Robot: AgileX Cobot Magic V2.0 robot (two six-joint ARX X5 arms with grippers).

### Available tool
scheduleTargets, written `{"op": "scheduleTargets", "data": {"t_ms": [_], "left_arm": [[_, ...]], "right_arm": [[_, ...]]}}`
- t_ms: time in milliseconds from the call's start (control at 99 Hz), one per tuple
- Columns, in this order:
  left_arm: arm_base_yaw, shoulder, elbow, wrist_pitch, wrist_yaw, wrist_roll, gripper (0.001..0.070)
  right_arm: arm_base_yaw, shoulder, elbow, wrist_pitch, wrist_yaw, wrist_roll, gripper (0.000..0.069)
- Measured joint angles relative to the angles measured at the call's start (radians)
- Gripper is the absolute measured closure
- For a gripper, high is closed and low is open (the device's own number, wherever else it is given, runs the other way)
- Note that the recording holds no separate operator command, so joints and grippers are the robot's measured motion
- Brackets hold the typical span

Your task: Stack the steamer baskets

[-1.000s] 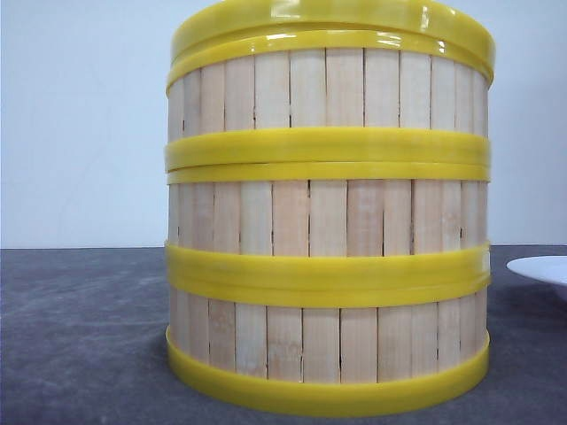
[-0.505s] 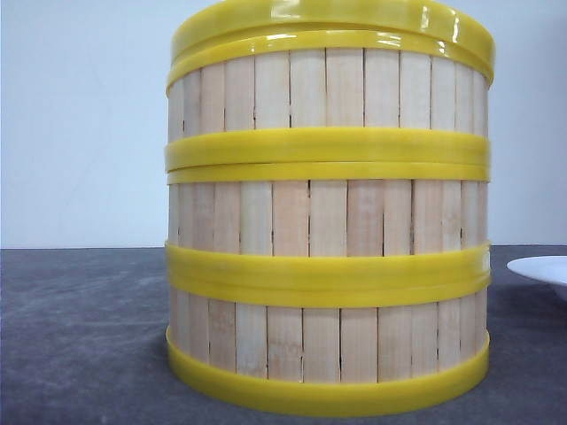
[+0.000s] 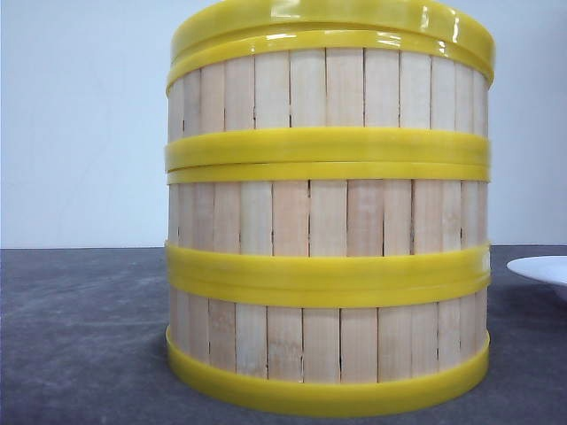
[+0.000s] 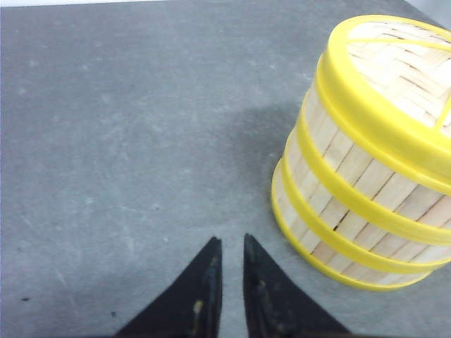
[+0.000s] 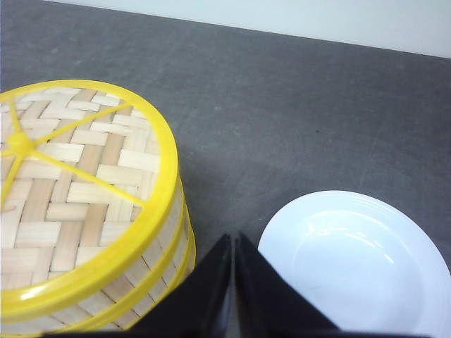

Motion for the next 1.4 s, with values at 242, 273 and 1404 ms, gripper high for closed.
{"op": "scheduleTargets", "data": {"t_ms": [242, 273, 1404], "left_arm": [[0.155, -0.033, -0.073, 0.165, -0.106, 0.065, 0.0682], [0.176, -0.042, -0.096, 0.193, -0.112, 0.069, 0.0682], [0.414, -0.344, -0.75, 0.687, -0.113, 0.097, 0.0682]], "right_arm": [[0.0, 0.0, 0.0, 0.0, 0.0, 0.0, 0.0686], [0.0, 0.0, 0.0, 0.0, 0.0, 0.0, 0.0686], [0.0, 0.0, 0.0, 0.0, 0.0, 0.0, 0.0686]]}}
